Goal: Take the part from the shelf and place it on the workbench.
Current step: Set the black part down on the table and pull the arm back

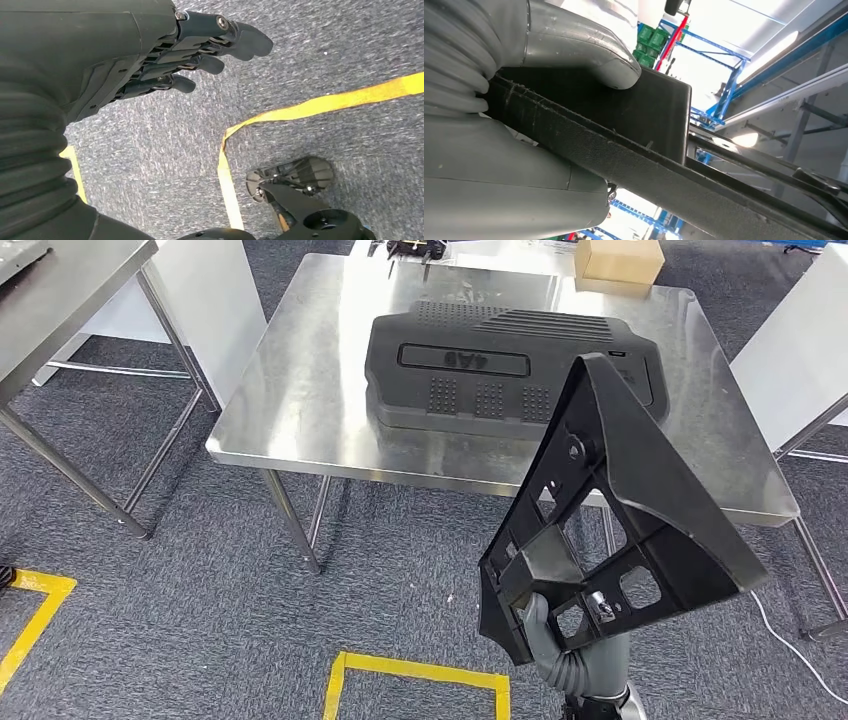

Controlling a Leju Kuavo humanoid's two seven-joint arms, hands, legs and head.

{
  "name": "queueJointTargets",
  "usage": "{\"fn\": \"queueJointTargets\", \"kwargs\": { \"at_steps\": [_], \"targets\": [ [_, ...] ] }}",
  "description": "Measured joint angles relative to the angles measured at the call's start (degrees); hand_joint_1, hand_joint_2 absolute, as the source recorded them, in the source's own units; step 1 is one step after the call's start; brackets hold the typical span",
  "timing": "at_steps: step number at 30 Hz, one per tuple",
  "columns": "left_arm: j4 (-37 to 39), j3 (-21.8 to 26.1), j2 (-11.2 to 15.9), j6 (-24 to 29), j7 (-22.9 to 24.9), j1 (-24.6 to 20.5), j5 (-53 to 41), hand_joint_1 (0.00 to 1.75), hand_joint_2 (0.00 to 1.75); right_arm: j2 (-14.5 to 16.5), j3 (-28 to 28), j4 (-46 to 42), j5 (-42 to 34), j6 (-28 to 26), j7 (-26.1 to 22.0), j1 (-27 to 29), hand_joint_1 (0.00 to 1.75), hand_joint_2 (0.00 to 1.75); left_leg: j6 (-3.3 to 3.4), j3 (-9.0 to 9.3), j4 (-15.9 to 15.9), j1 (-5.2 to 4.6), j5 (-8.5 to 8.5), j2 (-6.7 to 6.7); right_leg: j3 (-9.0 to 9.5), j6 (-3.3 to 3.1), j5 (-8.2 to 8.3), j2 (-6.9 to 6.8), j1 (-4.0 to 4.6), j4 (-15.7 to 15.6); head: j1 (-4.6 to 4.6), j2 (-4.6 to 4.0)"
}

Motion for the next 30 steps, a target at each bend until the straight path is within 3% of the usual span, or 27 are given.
{"fn": "queueJointTargets", "kwargs": {
  "at_steps": [1, 2, 3, 4, 6, 8, 11, 16, 22, 25, 27, 30],
  "targets": [
    [0.0, 0.0, 0.0, 0.0, 0.0, 0.0, 0.0, 0.0, 1.75, 0.0, 0.0, 0.0, 0.0, 0.0, 0.0, 0.0, 1.66, 1.75, 0.15, 0.31, 0.0, -0.11, -0.27, -0.04, -2.05, 0.11, 0.02, 0.0, 0.01, 2.2, -0.01, 0.0],
    [0.0, 0.0, 0.0, 0.2, 0.2, 0.0, -0.1, 0.0, 1.75, 0.0, 0.0, 0.0, 0.0, 0.0, 0.0, 0.0, 1.66, 1.75, 0.21, 0.7, 0.0, -0.18, -0.55, -0.13, -3.08, 0.4, 0.95, 0.0, 0.02, 2.4, 0.0, 0.0],
    [0.0, 0.0, 0.0, 0.4, 0.4, 0.0, -0.2, 0.0, 1.75, 0.0, 0.0, 0.0, 0.1, -0.1, 0.0, 0.0, 1.66, 1.75, 0.18, 1.18, 0.0, -0.22, -0.86, -0.24, -2.92, 0.79, 2.75, 0.0, 0.04, 0.2, 0.01, 0.0],
    [0.0, 0.0, 0.0, 0.6, 0.5, 0.0, -0.3, 0.0, 1.75, 0.0, 0.0, 0.0, 0.2, -0.2, 0.0, 0.0, 1.66, 1.75, 0.07, 1.66, 0.0, -0.22, -1.2, -0.37, -1.86, 1.12, 5.09, -0.01, 0.1, -3.7, 0.03, 0.0],
    [0.0, 0.0, -0.1, 1.1, 0.7, 0.0, -0.4, 0.0, 1.75, 0.1, 0.0, 0.0, 0.4, -0.4, -0.1, 0.1, 1.66, 1.75, -0.38, 2.35, 0.0, -0.46, -1.94, -0.62, 0.6, 1.03, 8.74, 0.02, 0.46, -10.6, 0.05, 0.0],
    [0.0, 0.0, -0.2, 1.3, 0.7, 0.0, -0.4, 0.0, 1.75, 0.2, 0.0, 0.0, 0.4, -0.5, -0.1, 0.1, 1.66, 1.75, -0.5, 2.61, 0.1, -0.75, -2.47, -0.73, 1.64, 0.52, 9.83, 0.07, 0.69, -12.9, 0.01, 0.0],
    [0.0, 0.0, -0.1, 1.5, 0.7, 0.1, -0.7, 0.0, 1.75, 0.3, 0.0, 0.0, 0.2, -0.6, -0.1, 0.2, 1.66, 1.75, 0.03, 2.95, -0.3, -0.67, -2.68, -0.61, 1.81, 0.4, 9.89, 0.17, 0.7, -13.0, -0.02, 0.0],
    [0.0, 0.0, -0.3, 1.9, 0.6, 0.1, -1.2, 0.0, 1.75, 0.3, 0.0, 0.0, -0.9, -0.6, -0.3, 0.5, 1.66, 1.75, -0.2, 3.37, -0.8, -0.69, -2.7, -0.53, 1.91, 0.08, 9.68, 0.28, 0.69, -13.0, -0.03, 0.0],
    [0.0, 0.0, -0.2, 2.2, 0.7, 0.1, -1.5, 0.0, 1.75, 0.3, 0.0, -0.1, -1.0, -0.5, -0.5, 0.7, 1.66, 1.75, -0.14, 3.4, -0.8, -1.19, -2.67, -0.53, 2.04, 0.22, 9.77, 0.28, 0.25, -13.1, -0.01, 0.0],
    [0.0, 0.0, -0.3, 2.2, 0.7, 0.0, -1.7, 0.0, 1.75, 0.3, 0.0, -0.4, -1.0, -0.4, -0.5, 0.7, 1.66, 1.75, 0.31, 3.89, -1.8, -0.99, -1.91, -0.39, 1.73, 0.55, 9.57, 0.29, 0.13, -12.7, 0.0, 0.0],
    [0.0, 0.0, -0.4, 2.2, 0.7, 0.0, -1.8, 0.0, 1.75, 0.3, 0.0, -0.5, -1.0, -0.4, -0.6, 0.7, 1.66, 1.75, 0.59, 4.31, -2.5, -0.52, -1.37, -0.15, -0.2, 0.45, 7.64, 0.29, 0.17, -8.7, 0.16, 0.0],
    [0.0, 0.0, -0.4, 2.2, 0.7, 0.0, -1.8, 0.0, 1.75, 0.2, 0.0, -0.5, -1.2, -0.4, -0.6, 0.9, 1.66, 1.75, 0.65, 4.3, -2.6, -0.44, -1.34, 0.05, -4.92, 0.74, 4.12, 0.27, -0.09, 1.2, 0.28, 0.0]
  ]
}}
